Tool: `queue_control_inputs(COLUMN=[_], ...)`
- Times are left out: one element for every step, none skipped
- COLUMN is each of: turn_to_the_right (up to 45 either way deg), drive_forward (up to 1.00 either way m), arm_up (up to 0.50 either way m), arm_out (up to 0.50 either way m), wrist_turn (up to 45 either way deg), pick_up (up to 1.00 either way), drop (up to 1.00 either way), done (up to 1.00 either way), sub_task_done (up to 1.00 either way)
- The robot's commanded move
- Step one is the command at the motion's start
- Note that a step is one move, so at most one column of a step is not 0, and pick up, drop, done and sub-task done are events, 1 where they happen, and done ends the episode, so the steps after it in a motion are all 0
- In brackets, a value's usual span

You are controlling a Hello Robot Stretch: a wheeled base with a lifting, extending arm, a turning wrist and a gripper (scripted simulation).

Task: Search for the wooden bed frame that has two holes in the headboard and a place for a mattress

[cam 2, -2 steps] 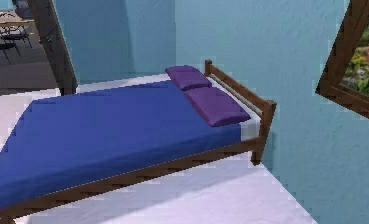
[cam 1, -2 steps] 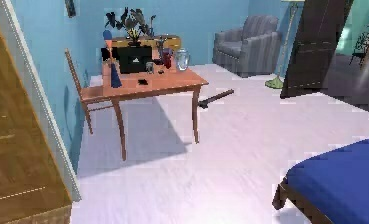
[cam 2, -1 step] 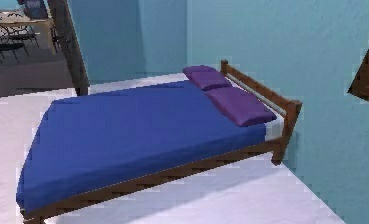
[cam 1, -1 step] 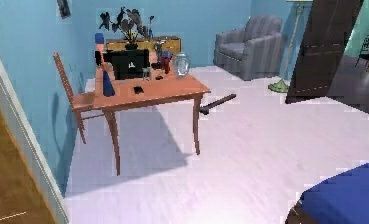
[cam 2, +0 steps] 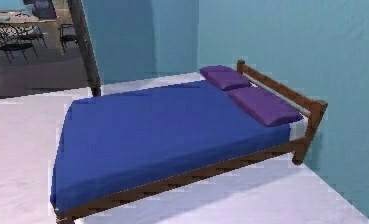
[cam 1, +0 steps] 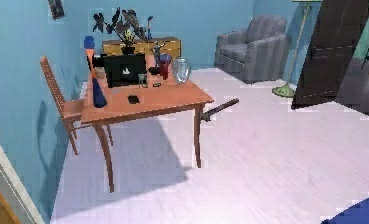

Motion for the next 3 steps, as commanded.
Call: queue_control_inputs(turn_to_the_right=[15.0,0.0,30.0], drive_forward=[0.00,0.75,0.00], arm_up=[0.00,0.00,0.00], arm_out=[0.00,0.00,0.00], wrist_turn=[0.0,0.0,0.0], pick_up=[0.00,0.00,0.00], drop=[0.00,0.00,0.00], done=[0.00,0.00,0.00], sub_task_done=[0.00,0.00,0.00])
